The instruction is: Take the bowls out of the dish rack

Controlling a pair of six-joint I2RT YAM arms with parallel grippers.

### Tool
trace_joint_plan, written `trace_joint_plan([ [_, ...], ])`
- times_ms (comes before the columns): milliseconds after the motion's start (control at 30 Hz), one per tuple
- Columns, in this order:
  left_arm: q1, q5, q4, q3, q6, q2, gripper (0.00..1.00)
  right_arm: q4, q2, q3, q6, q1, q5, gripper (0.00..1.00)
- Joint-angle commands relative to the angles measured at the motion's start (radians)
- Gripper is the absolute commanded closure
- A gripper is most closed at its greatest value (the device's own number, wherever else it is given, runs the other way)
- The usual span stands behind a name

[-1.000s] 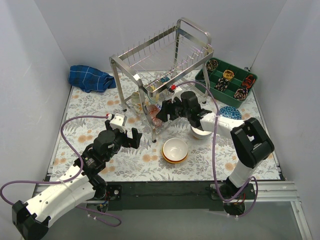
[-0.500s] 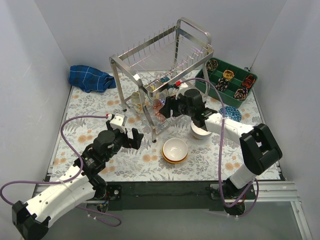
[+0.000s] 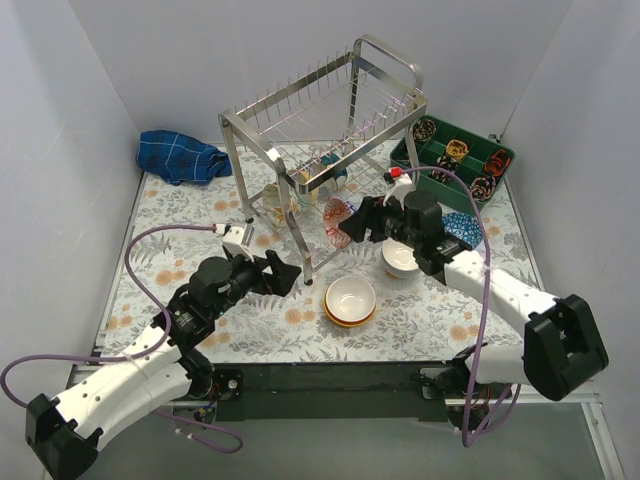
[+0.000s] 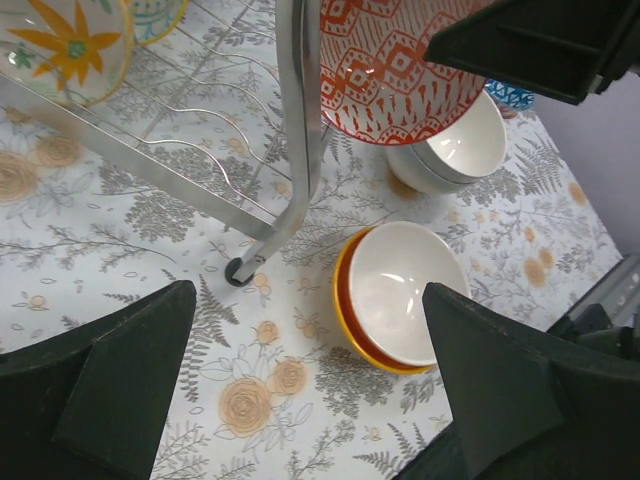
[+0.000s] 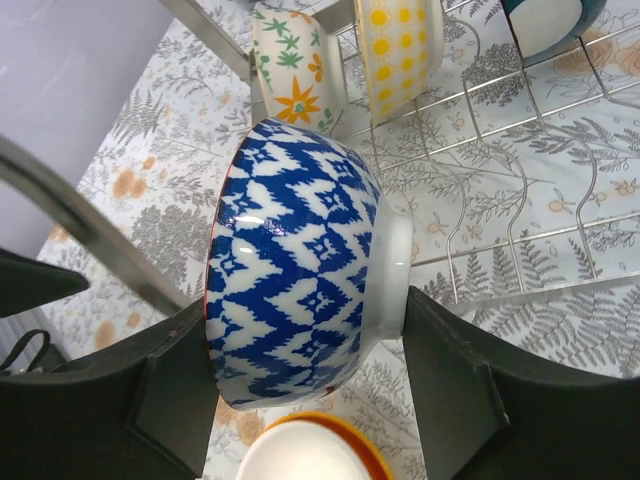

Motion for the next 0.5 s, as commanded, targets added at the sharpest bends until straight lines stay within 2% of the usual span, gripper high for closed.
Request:
trace_joint_plan([
  [0, 0.003, 0.076, 0.055, 0.046, -0.137, 0.046, 0.02, 0.065, -0.122, -0.059, 0.069, -0.017, -0.071, 0.99],
  [200, -0.008, 0.15, 0.091, 0.073, -0.248, 0.119, 0.02, 0.06, -0.25, -0.154, 0.136, -0.019, -0.186, 0.99],
  [467, -0.067, 0.061, 0.092, 0.084, -0.352, 0.201, 0.07, 0.06, -0.345, -0.249, 0.244, -0.019, -0.35, 0.99],
])
